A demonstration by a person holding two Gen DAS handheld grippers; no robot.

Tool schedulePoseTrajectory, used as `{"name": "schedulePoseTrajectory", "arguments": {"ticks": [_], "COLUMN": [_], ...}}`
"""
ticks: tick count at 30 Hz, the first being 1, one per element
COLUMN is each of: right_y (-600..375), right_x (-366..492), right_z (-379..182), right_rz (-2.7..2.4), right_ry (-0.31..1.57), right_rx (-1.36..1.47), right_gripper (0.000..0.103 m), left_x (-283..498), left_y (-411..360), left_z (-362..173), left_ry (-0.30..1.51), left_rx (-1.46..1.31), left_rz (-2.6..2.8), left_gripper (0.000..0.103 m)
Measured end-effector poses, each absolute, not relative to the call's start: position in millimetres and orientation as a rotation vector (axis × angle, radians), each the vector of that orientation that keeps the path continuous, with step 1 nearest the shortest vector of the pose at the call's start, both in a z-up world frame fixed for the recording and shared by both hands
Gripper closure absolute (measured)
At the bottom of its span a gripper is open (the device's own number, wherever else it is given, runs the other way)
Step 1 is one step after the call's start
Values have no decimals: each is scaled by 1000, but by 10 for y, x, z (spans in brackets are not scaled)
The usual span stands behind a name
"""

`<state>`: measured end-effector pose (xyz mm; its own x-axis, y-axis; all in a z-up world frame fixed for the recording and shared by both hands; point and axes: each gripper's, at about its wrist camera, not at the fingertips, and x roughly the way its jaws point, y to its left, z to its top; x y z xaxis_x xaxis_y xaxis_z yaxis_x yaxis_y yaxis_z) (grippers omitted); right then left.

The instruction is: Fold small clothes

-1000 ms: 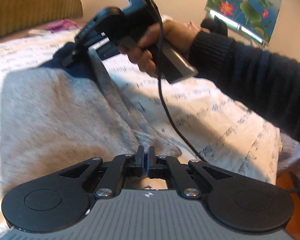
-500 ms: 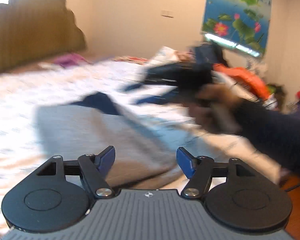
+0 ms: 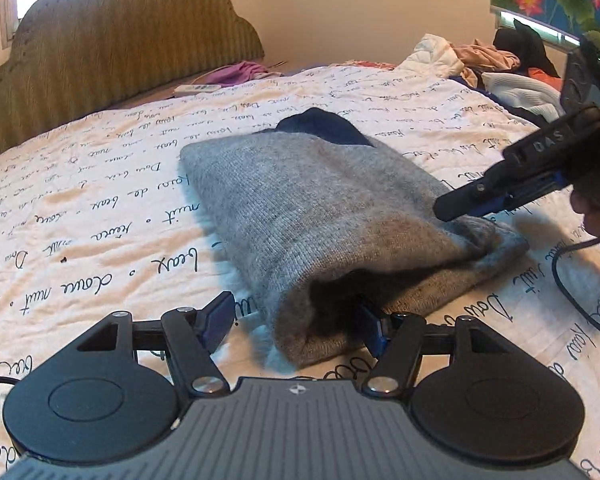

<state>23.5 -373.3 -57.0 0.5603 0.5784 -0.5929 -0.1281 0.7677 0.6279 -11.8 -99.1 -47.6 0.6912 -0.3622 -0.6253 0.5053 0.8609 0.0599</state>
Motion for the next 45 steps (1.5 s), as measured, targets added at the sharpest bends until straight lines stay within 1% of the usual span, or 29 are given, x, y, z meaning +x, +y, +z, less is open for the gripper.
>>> {"name": "schedulePoseTrajectory", "arguments": {"ticks": [3, 6, 8, 9, 10, 11, 14, 20, 26, 33, 40, 42, 44, 45], "right_y": [-3733, -3654, -3613, -3608, -3619, -3643, -3684, -3840, -3816, -3816, -3830, -3867, -3967, -4030], "right_x": [138, 171, 177, 185, 194, 197, 155, 42, 66, 5, 7, 38, 64, 75], "right_z": [-540, -616, -651, -641, -635, -641, -639, -553, -684, -517, -703, -694, -616, -556], "right_rz": [483, 483, 501, 502, 501, 503, 504, 469, 468, 494, 459, 459, 460, 457], "right_ry": [873, 930, 934, 935, 935, 933, 918, 879, 927, 875, 923, 912, 890, 858], "right_rx": [573, 534, 518, 513, 519, 537, 563, 590, 610, 602, 606, 642, 677, 690], "right_gripper": [70, 70, 72, 74, 88, 90, 93, 93, 93, 93, 93, 90, 85, 84], "left_x": [-44, 2, 12, 20, 26, 37, 63, 62, 60, 66, 77, 72, 56, 48], "left_y": [-1011, -1017, -1018, -1013, -1005, -993, -974, -981, -984, -984, -945, -913, -886, -880], "left_z": [-478, -508, -503, -504, -504, -504, -501, -512, -520, -515, -474, -416, -363, -349], "left_ry": [673, 698, 703, 708, 712, 719, 733, 734, 735, 737, 753, 752, 727, 713], "left_rx": [214, 200, 197, 192, 187, 177, 164, 167, 168, 168, 158, 150, 163, 172], "left_rz": [-479, -469, -468, -467, -468, -468, -471, -473, -471, -467, -456, -456, -448, -440], "left_gripper": [32, 31, 31, 31, 30, 31, 31, 31, 30, 30, 30, 32, 31, 31]}}
